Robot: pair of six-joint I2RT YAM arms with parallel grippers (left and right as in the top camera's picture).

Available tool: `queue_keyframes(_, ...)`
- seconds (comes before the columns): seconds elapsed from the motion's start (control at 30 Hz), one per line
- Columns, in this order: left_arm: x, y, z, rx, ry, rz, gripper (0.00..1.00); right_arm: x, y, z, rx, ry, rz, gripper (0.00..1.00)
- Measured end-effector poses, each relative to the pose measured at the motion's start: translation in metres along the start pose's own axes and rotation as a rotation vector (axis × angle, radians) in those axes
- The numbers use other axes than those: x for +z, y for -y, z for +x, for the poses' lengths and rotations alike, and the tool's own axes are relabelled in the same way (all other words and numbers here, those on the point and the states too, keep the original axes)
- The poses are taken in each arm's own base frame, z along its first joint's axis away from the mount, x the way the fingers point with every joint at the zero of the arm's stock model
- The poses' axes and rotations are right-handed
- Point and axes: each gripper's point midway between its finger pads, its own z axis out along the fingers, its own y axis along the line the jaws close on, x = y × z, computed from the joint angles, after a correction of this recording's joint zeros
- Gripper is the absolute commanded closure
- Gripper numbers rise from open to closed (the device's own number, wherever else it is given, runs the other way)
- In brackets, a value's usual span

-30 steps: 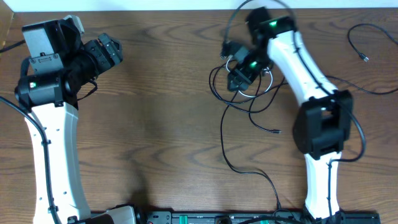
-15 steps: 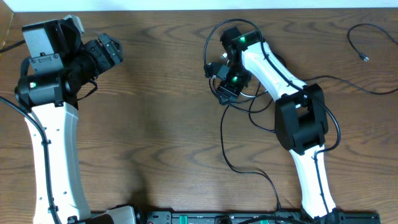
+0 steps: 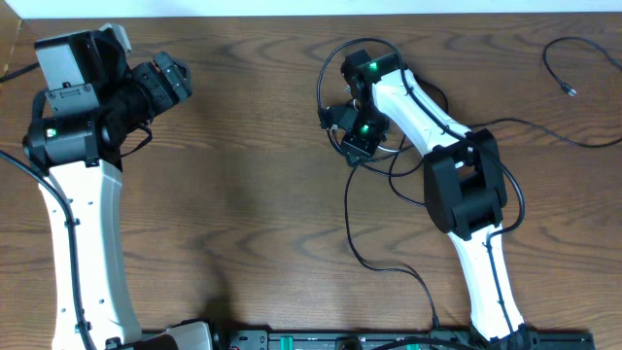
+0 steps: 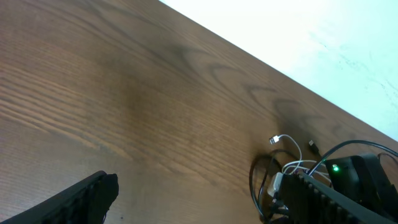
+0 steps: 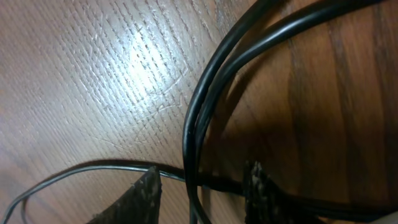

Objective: Untangle cables

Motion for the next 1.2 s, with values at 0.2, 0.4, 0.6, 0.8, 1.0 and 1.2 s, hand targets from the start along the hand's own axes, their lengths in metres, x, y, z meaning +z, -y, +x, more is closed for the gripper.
queue_keyframes(0.2, 0.000, 0.000, 0.000, 0.000, -0.001, 0.000, 0.10, 0.004, -0.002, 0.005, 0.004, -0.015, -0.012, 0.73)
queue_keyframes(0.4, 0.000, 0.000, 0.000, 0.000, 0.000, 0.000, 0.10, 0.006, -0.003, 0.007, 0.007, -0.022, -0.017, 0.93)
queue_keyframes(0.6, 0.000, 0.000, 0.000, 0.000, 0.000, 0.000, 0.10, 0.007, -0.001, 0.005, 0.033, -0.014, -0.010, 0.99)
queue_keyframes(0.8, 0.000, 0.000, 0.000, 0.000, -0.001, 0.000, 0.10, -0.020, -0.005, -0.004, 0.057, 0.004, -0.006, 0.99)
queue_keyframes(1.0, 0.000, 0.000, 0.000, 0.000, -0.001, 0.000, 0.10, -0.067, -0.014, -0.024, 0.035, 0.097, 0.021, 0.99)
queue_keyframes(1.2, 0.000, 0.000, 0.000, 0.000, -0.001, 0.000, 0.10, -0.106, -0.024, -0.030, 0.020, 0.171, 0.062, 0.99)
